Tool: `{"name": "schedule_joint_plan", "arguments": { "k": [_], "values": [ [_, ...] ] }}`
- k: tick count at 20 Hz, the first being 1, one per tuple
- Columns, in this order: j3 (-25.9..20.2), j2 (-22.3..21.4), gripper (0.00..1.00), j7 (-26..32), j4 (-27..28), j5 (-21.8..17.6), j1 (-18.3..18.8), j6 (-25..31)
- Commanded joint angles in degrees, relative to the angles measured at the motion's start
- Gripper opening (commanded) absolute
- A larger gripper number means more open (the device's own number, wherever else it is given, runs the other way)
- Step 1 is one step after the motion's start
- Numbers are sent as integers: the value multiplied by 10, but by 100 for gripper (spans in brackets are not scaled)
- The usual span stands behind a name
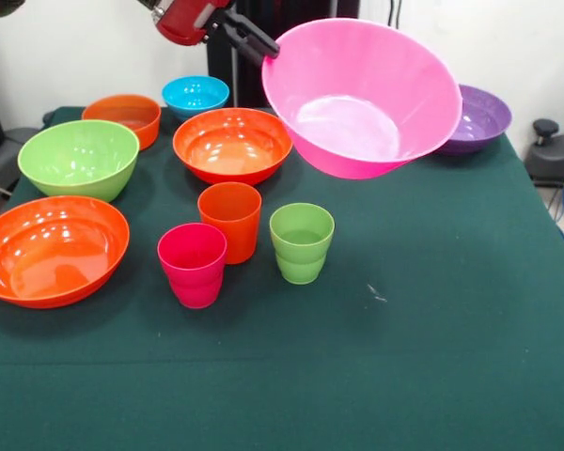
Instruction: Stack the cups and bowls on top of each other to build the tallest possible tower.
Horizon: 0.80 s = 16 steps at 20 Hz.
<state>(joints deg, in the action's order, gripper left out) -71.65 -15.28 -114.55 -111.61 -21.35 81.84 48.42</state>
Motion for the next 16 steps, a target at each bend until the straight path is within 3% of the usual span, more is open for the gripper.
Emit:
{"name": "schedule_joint_plan", "arguments": {
  "k": [1,16],
  "values": [
    [15,36,0,214,71,-32,-11,68],
    [14,62,0,272,111,-24,-9,102]
  ]
}}
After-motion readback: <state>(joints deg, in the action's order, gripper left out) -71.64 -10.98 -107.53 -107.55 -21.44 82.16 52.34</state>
